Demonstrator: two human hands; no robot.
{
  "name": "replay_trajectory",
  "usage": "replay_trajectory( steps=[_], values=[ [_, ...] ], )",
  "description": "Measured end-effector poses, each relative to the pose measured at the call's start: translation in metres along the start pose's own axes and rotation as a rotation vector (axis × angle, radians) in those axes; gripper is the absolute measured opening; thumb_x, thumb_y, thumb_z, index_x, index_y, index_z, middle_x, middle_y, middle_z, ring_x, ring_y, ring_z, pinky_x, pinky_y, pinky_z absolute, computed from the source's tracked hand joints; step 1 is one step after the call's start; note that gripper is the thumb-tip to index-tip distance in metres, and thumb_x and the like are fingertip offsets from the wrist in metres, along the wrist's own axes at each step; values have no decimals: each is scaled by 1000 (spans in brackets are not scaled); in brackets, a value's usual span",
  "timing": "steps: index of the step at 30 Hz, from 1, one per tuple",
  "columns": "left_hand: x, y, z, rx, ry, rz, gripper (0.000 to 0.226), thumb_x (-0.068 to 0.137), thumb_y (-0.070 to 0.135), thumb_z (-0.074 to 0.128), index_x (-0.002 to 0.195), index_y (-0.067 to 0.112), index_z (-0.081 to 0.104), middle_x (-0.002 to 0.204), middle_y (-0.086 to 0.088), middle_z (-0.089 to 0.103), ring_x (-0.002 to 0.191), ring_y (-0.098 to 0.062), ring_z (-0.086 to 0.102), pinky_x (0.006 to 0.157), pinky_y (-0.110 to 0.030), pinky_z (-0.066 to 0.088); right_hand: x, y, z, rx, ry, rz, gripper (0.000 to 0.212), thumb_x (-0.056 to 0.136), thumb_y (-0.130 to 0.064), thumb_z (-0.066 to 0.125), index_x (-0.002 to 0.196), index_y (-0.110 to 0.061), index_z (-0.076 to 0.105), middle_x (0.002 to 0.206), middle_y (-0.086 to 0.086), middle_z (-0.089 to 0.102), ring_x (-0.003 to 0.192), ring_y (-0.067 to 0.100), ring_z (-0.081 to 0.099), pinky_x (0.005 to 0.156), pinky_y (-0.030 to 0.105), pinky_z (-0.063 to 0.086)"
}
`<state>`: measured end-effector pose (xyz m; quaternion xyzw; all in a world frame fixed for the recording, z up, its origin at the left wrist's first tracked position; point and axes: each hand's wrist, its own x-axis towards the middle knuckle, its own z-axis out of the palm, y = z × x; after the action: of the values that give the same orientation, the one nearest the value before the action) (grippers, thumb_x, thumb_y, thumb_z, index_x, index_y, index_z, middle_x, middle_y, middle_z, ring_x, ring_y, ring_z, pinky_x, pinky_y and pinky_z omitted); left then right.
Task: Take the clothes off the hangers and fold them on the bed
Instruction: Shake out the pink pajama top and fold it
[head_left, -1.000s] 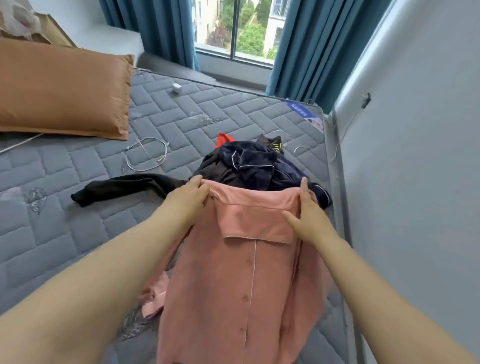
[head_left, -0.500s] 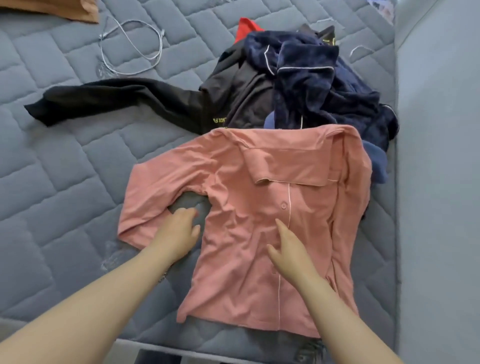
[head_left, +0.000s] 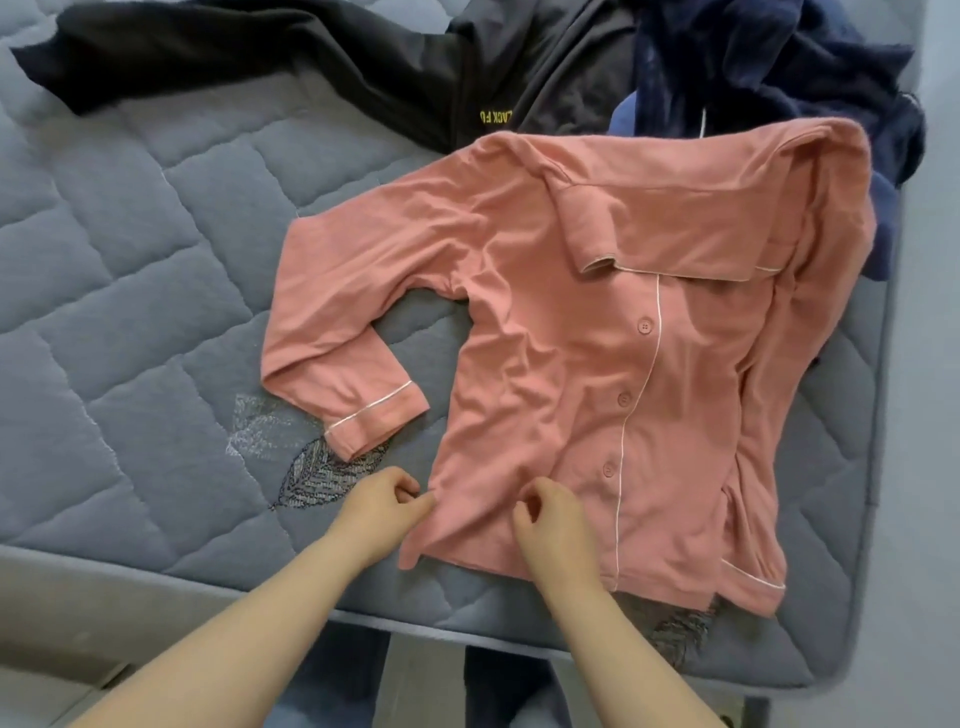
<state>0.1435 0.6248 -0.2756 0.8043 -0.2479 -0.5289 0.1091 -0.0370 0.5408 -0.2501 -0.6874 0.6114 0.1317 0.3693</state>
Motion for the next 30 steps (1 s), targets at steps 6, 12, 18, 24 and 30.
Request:
replay_trajectory(
  steps=[6, 12, 18, 24, 30],
  values=[
    [-11, 1, 29, 70, -25, 42, 30, 81, 37, 69, 73, 22, 43, 70, 7, 49, 60, -10, 46, 49, -24, 28, -20, 78, -22, -230, -6, -59, 31, 80, -18, 62, 109, -11, 59, 105, 8, 53, 103, 29, 50, 85, 37, 41],
    [-19, 4, 48, 58, 44, -38, 20, 86, 20, 61, 97, 8, 49, 93, -7, 55, 84, -25, 50, 67, -31, 33, -31, 128, -36, -526, 3, -50, 63, 69, -15, 62, 130, -14, 46, 125, 6, 46, 113, 30, 46, 99, 40, 36],
    [-36, -23, 49, 18, 117, -95, 12, 88, 14, 59, 94, 3, 59, 88, -14, 64, 85, -32, 58, 65, -33, 36, -22, 149, -52, -694, 159, -281, 26, 58, 0, 73, 78, -13, 62, 77, 7, 60, 75, 30, 62, 92, 49, 46],
    [-44, -18, 51, 119, 139, -94, 8, 87, 12, 58, 92, 7, 57, 87, -10, 60, 76, -25, 52, 61, -32, 34, -39, 163, -71, -558, 143, -351, 32, 38, 4, 75, 55, -12, 53, 51, 5, 52, 46, 29, 54, 50, 33, 44],
    [-53, -32, 53, 260, 105, -177, 19, 83, 15, 61, 93, 1, 52, 97, -19, 62, 84, -33, 55, 65, -34, 35, -60, 189, -59, -551, 186, -324, 39, 41, 4, 77, 73, -12, 65, 77, 6, 60, 74, 31, 63, 71, 44, 54]
  ],
)
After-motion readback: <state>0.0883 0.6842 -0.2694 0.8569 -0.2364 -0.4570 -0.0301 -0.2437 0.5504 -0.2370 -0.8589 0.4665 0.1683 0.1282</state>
